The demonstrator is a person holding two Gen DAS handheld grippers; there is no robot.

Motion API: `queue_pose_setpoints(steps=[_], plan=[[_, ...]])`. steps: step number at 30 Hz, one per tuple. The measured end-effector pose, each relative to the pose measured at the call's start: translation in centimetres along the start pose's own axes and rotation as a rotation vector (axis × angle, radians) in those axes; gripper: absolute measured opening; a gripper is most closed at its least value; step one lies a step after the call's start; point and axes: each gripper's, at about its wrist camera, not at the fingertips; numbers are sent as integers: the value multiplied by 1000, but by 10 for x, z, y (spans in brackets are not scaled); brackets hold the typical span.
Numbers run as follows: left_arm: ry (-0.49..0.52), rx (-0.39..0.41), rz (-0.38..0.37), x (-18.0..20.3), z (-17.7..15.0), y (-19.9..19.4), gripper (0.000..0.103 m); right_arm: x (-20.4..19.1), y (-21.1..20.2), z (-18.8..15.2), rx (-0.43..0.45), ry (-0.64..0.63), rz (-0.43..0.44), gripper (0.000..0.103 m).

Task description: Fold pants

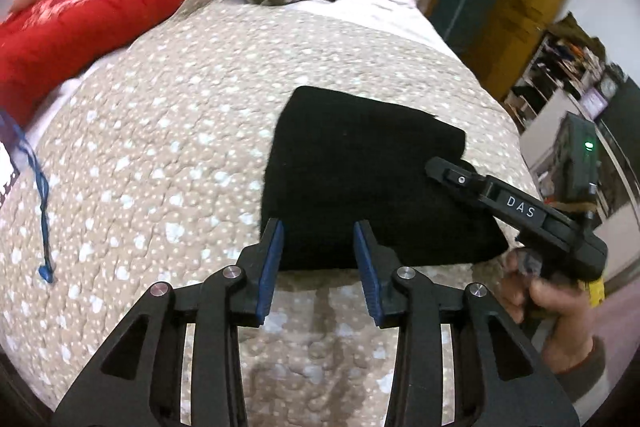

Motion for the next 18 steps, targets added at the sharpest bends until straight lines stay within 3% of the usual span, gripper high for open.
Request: queue_pose_setpoints(steps=[1, 3, 7, 9, 13, 16, 17, 18], plan=[[-5, 0, 7, -4, 0, -1, 36, -2, 2, 0, -6, -1, 29, 22], [-8, 4, 12, -3, 2, -1, 36, -4, -7, 0, 10, 3, 71, 9], [-11, 23, 12, 0, 9, -2, 36, -8, -56, -2, 107, -17, 104, 5], [-10, 19, 7, 4, 12, 2, 36, -6, -79, -6, 157, -20, 64, 1], [18, -23, 44, 15, 15, 22, 36, 21, -79, -7, 120, 39, -69, 1], [11, -26, 33, 13, 11, 24, 36, 25, -68, -11, 80, 37, 14, 5], [9, -28, 31, 11, 10, 23, 36, 21, -66, -13, 70, 26, 39, 10], [6, -30, 31, 9, 10, 22, 36, 17, -62, -16, 56, 9, 60, 34]])
Point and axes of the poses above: each gripper's, at about its wrist camera, not at the fingertips, and y roughly the way its jaws point, x to its right, z to its top, and after that the axes turned 13 degrees about -x, right-handed
